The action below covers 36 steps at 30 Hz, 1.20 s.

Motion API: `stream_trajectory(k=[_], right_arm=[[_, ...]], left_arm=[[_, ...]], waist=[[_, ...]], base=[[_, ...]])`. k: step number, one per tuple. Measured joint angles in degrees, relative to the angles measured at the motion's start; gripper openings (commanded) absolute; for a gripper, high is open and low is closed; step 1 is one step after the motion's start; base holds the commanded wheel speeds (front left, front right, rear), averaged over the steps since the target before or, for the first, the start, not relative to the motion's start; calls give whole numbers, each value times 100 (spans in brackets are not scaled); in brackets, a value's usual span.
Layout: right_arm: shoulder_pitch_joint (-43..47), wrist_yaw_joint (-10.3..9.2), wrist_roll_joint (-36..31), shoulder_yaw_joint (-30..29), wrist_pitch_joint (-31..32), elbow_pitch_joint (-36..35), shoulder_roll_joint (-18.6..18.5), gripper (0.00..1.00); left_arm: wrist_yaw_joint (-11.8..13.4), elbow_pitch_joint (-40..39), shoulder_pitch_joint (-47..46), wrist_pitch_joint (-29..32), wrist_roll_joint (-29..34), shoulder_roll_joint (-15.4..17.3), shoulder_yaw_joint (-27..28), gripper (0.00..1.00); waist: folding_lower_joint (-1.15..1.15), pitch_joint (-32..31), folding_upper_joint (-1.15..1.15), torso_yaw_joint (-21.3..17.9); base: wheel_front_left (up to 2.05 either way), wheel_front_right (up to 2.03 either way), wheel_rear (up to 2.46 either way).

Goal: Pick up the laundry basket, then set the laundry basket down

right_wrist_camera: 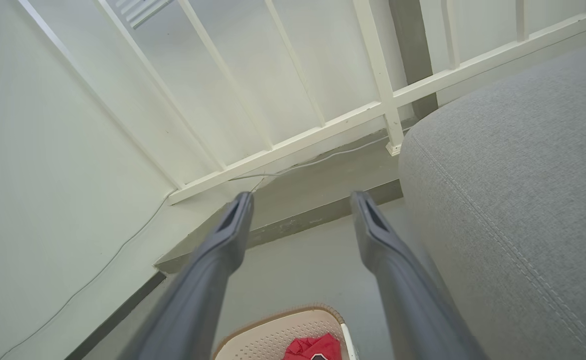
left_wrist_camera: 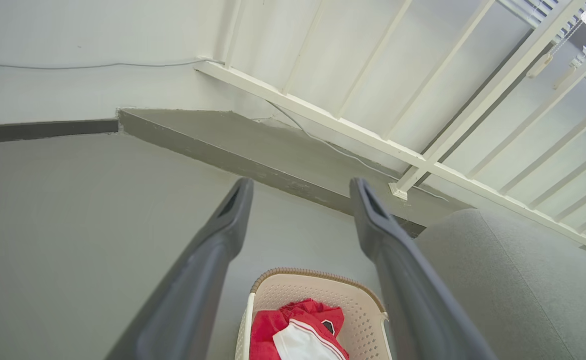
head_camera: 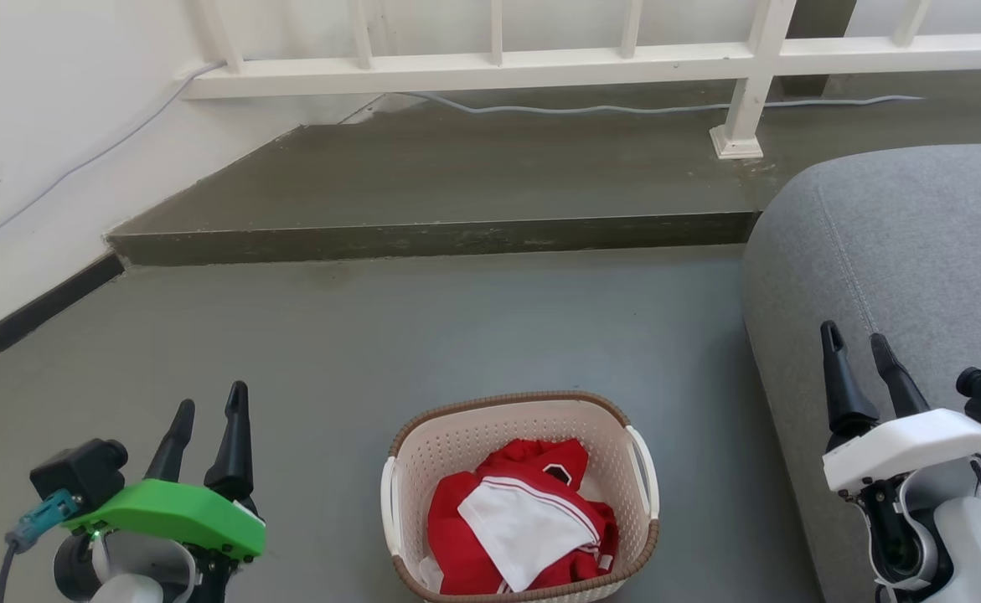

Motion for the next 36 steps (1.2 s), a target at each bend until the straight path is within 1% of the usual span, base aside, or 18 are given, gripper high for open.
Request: stream_trajectory(k=[5,9,10,17,19,21,26,28,32,33,36], right_arm=[[8,-89,-372,90,-91,0,-1,100],[10,-102,-662,181,-155,2,-4,100],[12,-136,-716,205,-191,3,-5,100],[21,-144,-1152,337,-328,122,-37,100],[23,-186,-1321,377,-343,176,-49,100],[23,-186,-1510,428,-394,227,-69,100],[23,-202,-1894,522,-497,257,-136,100],[21,-243,-2068,560,-520,272,-160,100],[17,-255,-2356,605,-603,300,-176,100],[16,-299,-2426,620,-626,303,-176,100],[12,-299,-2496,630,-668,321,-178,100]], left_arm=[[77,-1,3,-86,357,12,-89,100],[134,-1,5,-162,642,20,-170,100],[144,0,5,-175,684,21,-178,100],[247,68,9,-218,1132,54,-328,100],[253,118,9,-216,1278,58,-344,100],[318,141,9,-219,1415,83,-365,100],[387,137,9,-277,1778,146,-439,100],[396,136,8,-305,1952,160,-488,100],[446,136,7,-364,2186,168,-542,100],[453,136,7,-378,2283,172,-554,100],[456,136,6,-402,2385,176,-571,100]], waist=[[0,-15,0,-7],[0,-25,0,-16],[0,-28,0,-18],[0,-39,0,-37],[0,-38,0,-43],[0,-35,0,-52],[0,-31,0,-67],[0,-32,0,-74],[0,-39,0,-87],[0,-41,0,-89],[0,-42,0,-92]], base=[[0,0,0],[0,0,0],[0,0,0],[0,0,0],[0,0,0],[0,0,0],[0,0,0],[0,0,0],[0,0,0],[0,0,0],[0,0,0]])
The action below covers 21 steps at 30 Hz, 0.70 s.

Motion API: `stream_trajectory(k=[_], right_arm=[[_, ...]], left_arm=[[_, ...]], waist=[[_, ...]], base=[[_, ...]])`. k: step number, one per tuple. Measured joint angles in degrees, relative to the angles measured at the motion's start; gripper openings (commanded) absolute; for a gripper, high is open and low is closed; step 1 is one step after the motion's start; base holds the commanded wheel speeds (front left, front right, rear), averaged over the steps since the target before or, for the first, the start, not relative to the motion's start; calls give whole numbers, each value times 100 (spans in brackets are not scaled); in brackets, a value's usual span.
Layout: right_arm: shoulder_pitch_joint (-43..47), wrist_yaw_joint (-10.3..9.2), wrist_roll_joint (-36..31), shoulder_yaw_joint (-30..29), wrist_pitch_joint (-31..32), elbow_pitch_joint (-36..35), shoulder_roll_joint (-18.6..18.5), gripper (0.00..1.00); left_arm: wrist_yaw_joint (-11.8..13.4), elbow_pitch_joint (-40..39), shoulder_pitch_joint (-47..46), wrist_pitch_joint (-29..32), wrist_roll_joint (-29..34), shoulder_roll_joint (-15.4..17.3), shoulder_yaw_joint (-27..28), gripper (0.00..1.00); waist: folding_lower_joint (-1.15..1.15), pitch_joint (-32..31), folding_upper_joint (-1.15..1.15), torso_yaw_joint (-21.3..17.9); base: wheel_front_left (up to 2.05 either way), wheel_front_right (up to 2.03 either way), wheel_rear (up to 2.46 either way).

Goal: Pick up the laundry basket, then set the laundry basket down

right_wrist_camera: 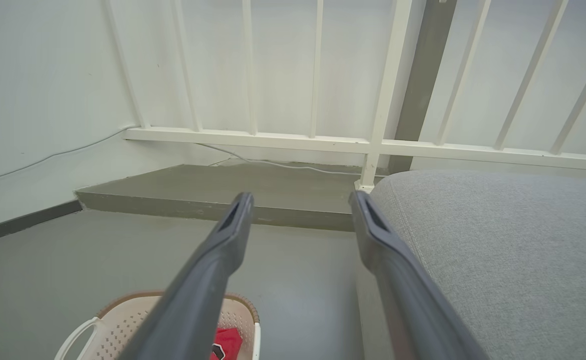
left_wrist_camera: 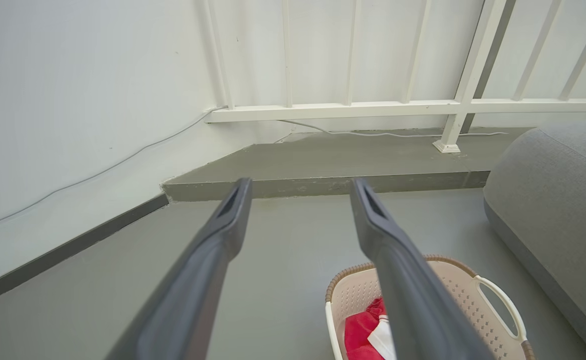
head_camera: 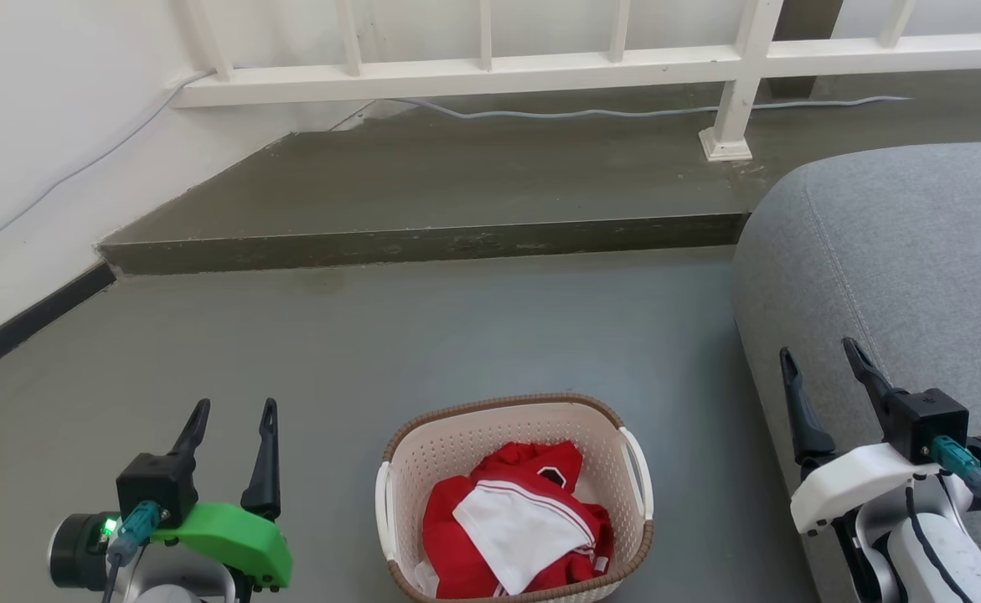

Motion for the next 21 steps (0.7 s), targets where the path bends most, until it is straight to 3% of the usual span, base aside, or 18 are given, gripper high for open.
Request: stream_trajectory(k=[21], right_arm=[[-9,126,219,-92,-1,75,185,100]], left_arm=[[42,29,-1,-1,-15,-15,14,100]], waist=[[0,1,0,-11]], base=[[0,0,0]])
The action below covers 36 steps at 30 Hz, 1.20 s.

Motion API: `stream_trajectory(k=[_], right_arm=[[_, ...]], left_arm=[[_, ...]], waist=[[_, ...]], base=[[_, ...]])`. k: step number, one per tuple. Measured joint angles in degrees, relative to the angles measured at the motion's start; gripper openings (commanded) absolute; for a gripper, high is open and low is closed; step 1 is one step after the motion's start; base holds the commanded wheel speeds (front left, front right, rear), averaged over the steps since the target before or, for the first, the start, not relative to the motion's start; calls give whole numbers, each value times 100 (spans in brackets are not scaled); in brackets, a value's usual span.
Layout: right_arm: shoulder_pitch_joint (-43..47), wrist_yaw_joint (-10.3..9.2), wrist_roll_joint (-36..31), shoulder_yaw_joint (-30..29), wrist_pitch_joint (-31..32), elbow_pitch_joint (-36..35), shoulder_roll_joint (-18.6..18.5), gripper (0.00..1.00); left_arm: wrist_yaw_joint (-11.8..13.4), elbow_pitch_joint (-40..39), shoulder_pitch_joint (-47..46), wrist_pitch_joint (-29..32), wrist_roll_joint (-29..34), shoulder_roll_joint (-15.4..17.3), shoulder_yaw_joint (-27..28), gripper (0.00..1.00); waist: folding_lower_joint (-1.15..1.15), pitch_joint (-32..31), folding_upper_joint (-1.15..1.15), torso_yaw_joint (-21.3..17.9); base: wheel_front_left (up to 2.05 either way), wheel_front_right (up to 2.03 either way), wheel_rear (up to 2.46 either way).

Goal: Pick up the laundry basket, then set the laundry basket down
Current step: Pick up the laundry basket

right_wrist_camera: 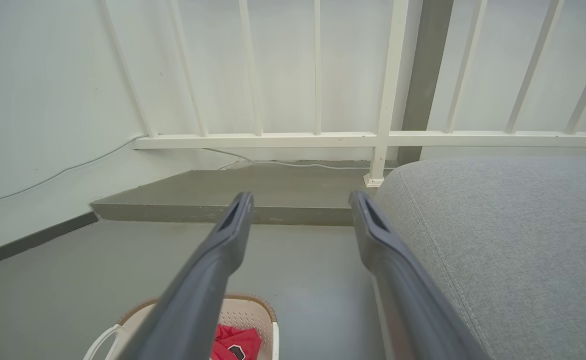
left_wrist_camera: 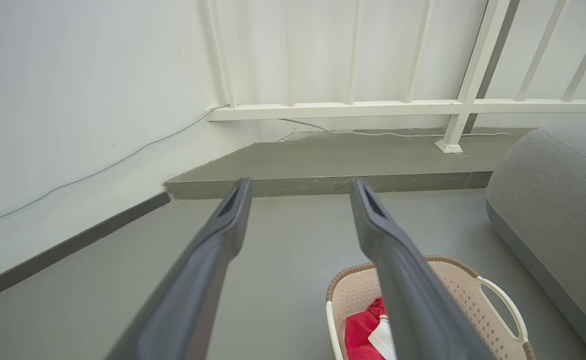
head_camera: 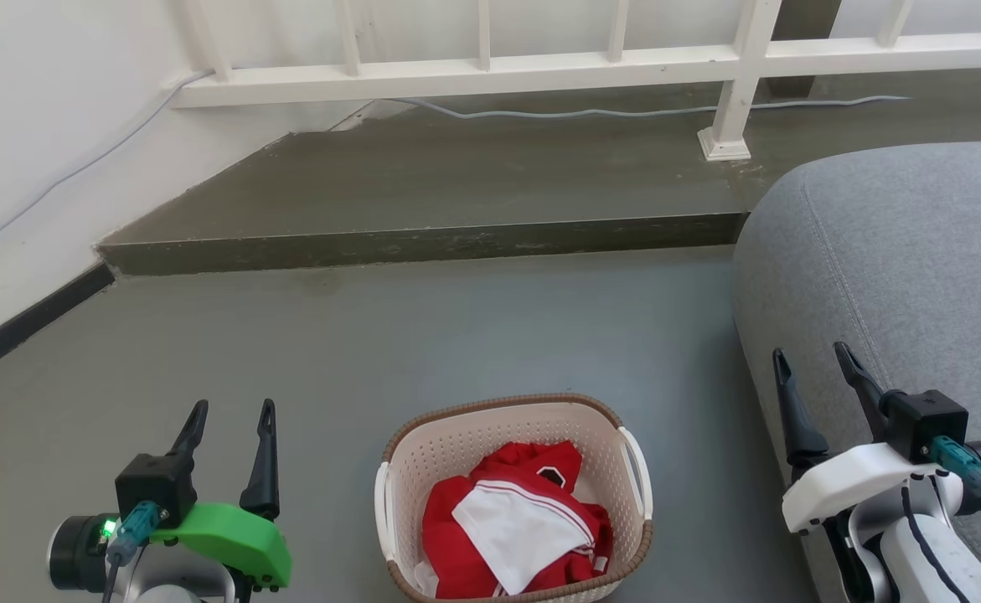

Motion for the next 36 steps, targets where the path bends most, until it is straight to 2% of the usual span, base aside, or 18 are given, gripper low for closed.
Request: stream_trajectory(k=[20,36], right_arm=[[-15,155,58,-27,-1,101,40,100],[-569,260,152,2,-1,404,147,100]], left_arm=[[0,24,-8,-2,0,-16,-114,100],[-63,279,-588,176,5,-172,-297,100]], waist=[[0,146,0,0],[0,1174,0,-13]], base=[[0,0,0],[0,0,0]])
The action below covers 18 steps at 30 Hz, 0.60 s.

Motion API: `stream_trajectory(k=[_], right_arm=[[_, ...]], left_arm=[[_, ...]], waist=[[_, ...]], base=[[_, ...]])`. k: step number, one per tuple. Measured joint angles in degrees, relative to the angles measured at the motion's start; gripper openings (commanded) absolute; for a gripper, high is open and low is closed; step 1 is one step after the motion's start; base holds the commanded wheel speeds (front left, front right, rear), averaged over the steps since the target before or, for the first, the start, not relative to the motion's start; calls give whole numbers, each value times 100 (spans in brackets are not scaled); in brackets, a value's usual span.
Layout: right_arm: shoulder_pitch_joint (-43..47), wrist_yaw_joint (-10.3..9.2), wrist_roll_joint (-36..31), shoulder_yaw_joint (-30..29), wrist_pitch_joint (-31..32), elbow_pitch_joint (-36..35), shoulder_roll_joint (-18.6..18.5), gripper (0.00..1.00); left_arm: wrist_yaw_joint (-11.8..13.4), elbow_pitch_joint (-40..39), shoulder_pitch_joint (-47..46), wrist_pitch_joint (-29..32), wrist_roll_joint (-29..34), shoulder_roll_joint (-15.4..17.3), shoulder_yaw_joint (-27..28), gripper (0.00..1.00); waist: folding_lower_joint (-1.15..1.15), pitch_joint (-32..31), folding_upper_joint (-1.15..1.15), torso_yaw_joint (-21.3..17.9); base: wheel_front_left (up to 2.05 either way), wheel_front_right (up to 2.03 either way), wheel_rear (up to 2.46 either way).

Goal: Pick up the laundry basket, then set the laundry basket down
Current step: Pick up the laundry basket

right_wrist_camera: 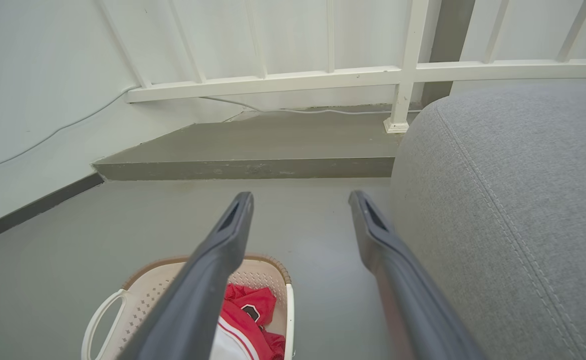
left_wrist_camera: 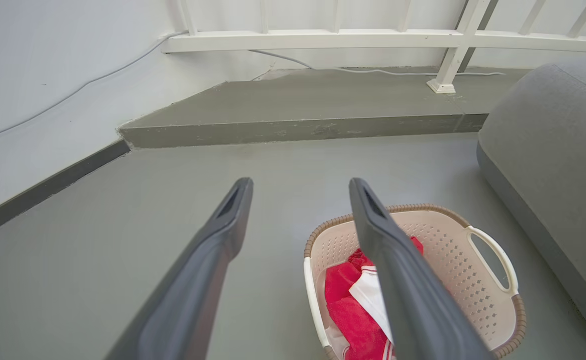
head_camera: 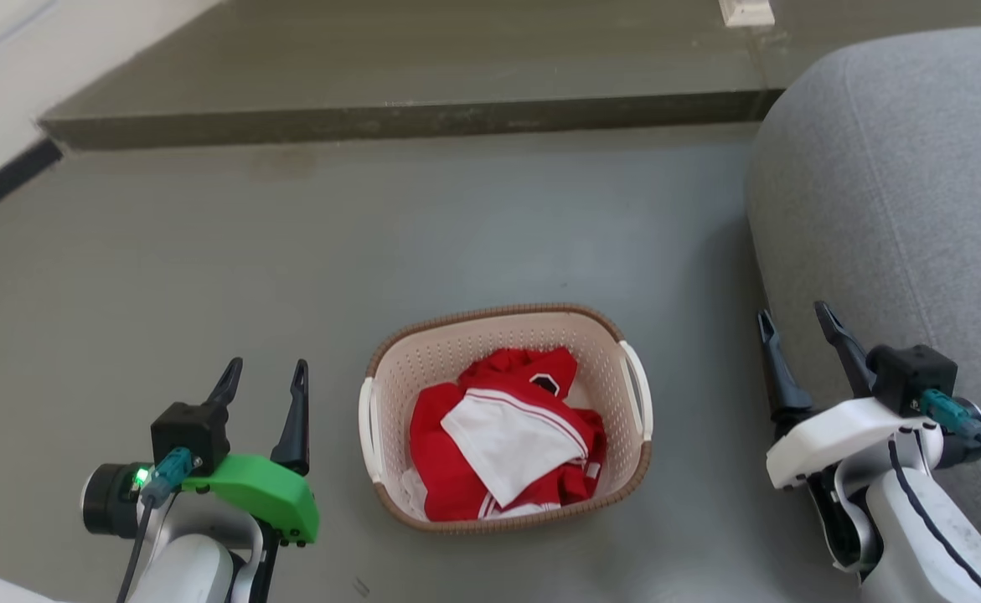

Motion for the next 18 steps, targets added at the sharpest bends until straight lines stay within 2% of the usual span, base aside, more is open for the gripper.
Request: stream_trajectory(k=[18], right_arm=[[-1006,156,38,45,0,470,54,100]], left_arm=[[-349,878,-1139,216,-13,-230,-101,100]], waist=[[0,1458,0,14]], base=[[0,0,0]])
